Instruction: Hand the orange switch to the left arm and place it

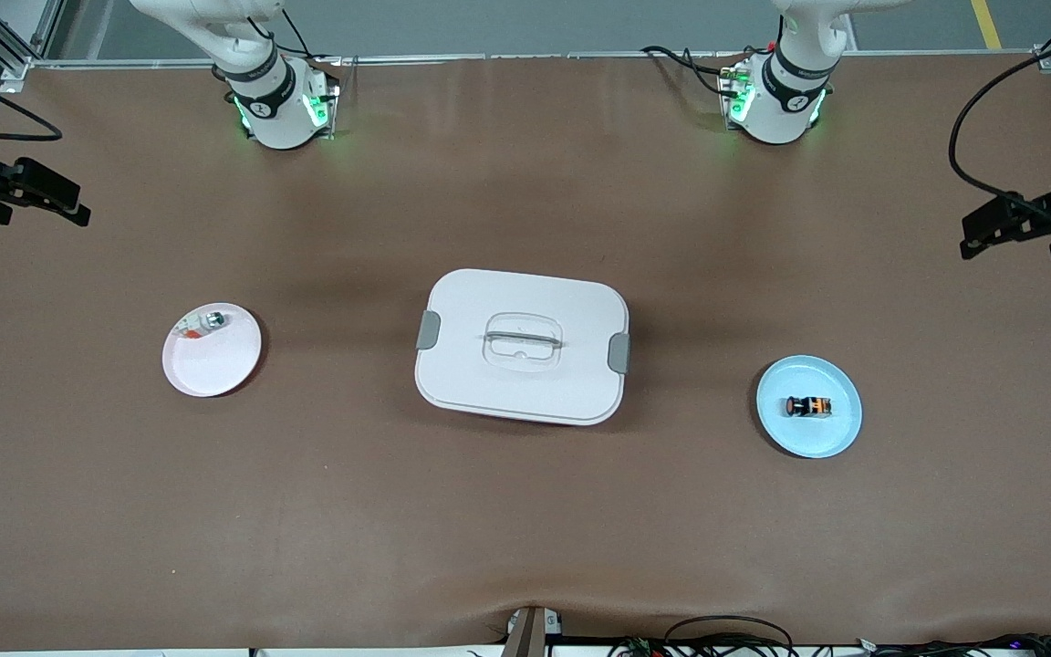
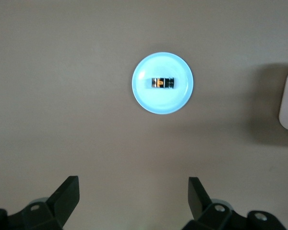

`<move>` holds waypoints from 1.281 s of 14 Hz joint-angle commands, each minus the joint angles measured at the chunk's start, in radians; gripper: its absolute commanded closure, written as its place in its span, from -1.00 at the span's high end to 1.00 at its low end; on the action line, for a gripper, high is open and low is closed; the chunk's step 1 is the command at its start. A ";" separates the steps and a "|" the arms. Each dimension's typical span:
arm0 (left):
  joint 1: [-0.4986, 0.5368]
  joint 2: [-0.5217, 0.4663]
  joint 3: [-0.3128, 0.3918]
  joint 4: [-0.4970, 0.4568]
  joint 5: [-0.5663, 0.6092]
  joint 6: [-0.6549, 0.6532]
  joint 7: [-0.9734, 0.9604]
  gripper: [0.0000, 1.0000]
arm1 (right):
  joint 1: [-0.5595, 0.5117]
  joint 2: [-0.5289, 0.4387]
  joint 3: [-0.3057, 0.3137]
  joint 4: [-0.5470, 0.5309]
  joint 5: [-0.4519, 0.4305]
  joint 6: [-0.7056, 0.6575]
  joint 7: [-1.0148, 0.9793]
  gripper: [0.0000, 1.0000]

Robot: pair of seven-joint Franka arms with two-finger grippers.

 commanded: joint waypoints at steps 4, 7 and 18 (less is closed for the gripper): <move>-0.038 -0.186 0.012 -0.203 -0.023 0.059 -0.061 1.00 | -0.004 -0.033 -0.004 -0.030 0.013 0.028 -0.005 1.00; -0.063 -0.195 0.011 -0.214 -0.021 0.056 -0.112 1.00 | -0.006 -0.037 -0.005 -0.031 0.013 0.035 -0.005 1.00; -0.064 -0.161 0.017 -0.178 -0.034 0.052 -0.104 1.00 | -0.007 -0.078 -0.007 -0.092 0.013 0.075 0.004 1.00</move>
